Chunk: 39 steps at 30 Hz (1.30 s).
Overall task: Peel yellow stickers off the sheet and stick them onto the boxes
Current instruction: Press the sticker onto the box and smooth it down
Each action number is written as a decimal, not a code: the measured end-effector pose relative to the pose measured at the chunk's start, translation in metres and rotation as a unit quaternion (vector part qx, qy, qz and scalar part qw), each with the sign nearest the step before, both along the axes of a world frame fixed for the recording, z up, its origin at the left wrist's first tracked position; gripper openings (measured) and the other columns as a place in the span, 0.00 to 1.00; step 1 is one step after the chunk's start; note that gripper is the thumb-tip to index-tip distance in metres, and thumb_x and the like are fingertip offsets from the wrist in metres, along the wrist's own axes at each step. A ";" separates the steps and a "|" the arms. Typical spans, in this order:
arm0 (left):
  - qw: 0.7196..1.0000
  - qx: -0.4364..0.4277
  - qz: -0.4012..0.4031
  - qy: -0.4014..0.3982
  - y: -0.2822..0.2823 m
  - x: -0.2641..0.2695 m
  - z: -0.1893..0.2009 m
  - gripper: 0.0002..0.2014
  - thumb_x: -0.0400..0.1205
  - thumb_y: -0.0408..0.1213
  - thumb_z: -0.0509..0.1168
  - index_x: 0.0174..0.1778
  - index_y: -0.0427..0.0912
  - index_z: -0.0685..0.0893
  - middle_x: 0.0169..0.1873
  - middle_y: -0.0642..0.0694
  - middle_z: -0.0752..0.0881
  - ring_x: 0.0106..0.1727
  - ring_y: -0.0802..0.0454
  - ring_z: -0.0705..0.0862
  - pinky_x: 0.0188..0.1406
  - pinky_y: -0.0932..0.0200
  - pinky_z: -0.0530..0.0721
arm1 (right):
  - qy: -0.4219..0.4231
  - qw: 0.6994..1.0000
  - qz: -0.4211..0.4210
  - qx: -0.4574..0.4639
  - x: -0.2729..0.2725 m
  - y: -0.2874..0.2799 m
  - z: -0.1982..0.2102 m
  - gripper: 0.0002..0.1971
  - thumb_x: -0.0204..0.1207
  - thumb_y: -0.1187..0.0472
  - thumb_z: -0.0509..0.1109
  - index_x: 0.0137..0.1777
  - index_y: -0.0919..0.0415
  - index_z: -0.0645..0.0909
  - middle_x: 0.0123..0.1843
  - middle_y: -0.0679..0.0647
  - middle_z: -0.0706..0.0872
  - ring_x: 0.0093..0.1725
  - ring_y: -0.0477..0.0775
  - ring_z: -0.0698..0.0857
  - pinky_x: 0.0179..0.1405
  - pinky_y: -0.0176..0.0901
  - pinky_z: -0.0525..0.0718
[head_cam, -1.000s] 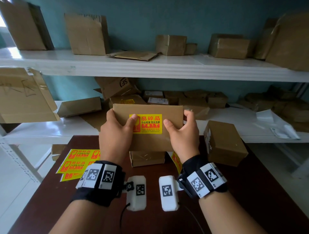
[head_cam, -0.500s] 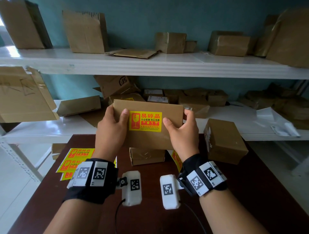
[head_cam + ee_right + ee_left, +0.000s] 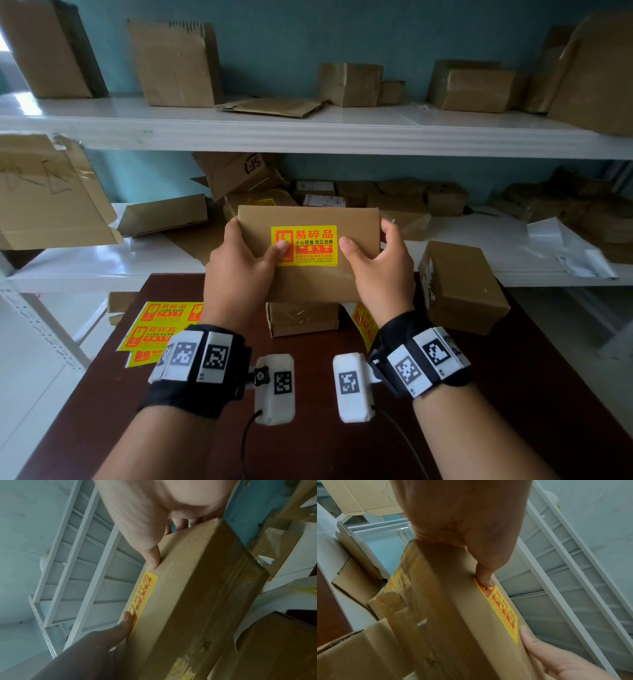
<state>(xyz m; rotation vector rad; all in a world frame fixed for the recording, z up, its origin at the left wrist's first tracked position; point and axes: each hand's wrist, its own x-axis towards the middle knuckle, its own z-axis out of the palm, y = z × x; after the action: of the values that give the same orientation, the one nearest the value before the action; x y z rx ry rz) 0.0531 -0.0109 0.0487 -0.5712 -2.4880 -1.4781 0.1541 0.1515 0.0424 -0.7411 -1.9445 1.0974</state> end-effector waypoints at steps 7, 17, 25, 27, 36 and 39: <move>1.000 -0.009 0.003 0.013 0.002 -0.002 -0.003 0.26 0.86 0.52 0.63 0.79 0.49 0.69 0.63 0.38 0.86 0.64 0.36 0.83 0.55 0.47 0.81 | -0.020 0.999 -0.010 0.039 0.004 0.004 0.002 0.33 0.76 0.37 0.72 0.79 0.46 0.71 0.66 0.44 0.85 0.61 0.49 0.85 0.57 0.57 0.88; 0.999 0.025 -0.028 0.012 0.007 0.009 -0.003 0.46 0.70 0.61 0.77 0.82 0.53 0.66 0.67 0.49 0.85 0.62 0.52 0.85 0.59 0.48 0.87 | 0.014 1.000 0.000 -0.004 0.007 0.009 0.005 0.33 0.76 0.38 0.73 0.78 0.45 0.67 0.65 0.44 0.85 0.60 0.48 0.86 0.57 0.58 0.89; 0.999 0.040 -0.019 -0.003 0.005 0.004 -0.004 0.32 0.78 0.48 0.74 0.77 0.47 0.72 0.62 0.46 0.86 0.61 0.46 0.85 0.59 0.40 0.86 | 0.022 0.997 0.070 -0.017 0.003 0.008 -0.002 0.48 0.66 0.28 0.71 0.83 0.46 0.64 0.68 0.43 0.84 0.63 0.45 0.85 0.63 0.55 0.88; 0.999 0.037 -0.017 -0.004 0.005 0.002 -0.004 0.31 0.79 0.47 0.73 0.77 0.47 0.72 0.63 0.45 0.86 0.62 0.45 0.85 0.60 0.40 0.85 | 0.015 0.996 0.079 -0.023 0.003 0.008 -0.003 0.52 0.62 0.25 0.70 0.85 0.46 0.60 0.70 0.44 0.83 0.65 0.46 0.84 0.65 0.55 0.87; 0.996 0.011 -0.079 -0.028 -0.001 -0.002 0.002 0.34 0.81 0.41 0.73 0.82 0.48 0.67 0.68 0.46 0.82 0.66 0.48 0.81 0.64 0.47 0.83 | -0.004 0.996 0.084 -0.038 0.004 0.010 -0.004 0.50 0.73 0.39 0.77 0.88 0.47 0.52 0.79 0.48 0.76 0.69 0.44 0.78 0.70 0.47 0.80; 0.993 0.018 -0.110 -0.032 -0.003 -0.003 0.001 0.35 0.80 0.39 0.73 0.82 0.53 0.67 0.67 0.50 0.82 0.66 0.52 0.81 0.66 0.43 0.84 | 0.005 0.997 0.075 -0.033 0.004 0.012 -0.004 0.50 0.72 0.38 0.77 0.88 0.47 0.53 0.79 0.48 0.76 0.72 0.48 0.80 0.72 0.55 0.81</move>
<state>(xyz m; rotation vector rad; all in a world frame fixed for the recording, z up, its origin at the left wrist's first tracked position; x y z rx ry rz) 0.0505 -0.0135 0.0499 -0.8278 -2.5077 -1.6399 0.1584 0.1635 0.0387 -0.6308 -1.9900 1.2592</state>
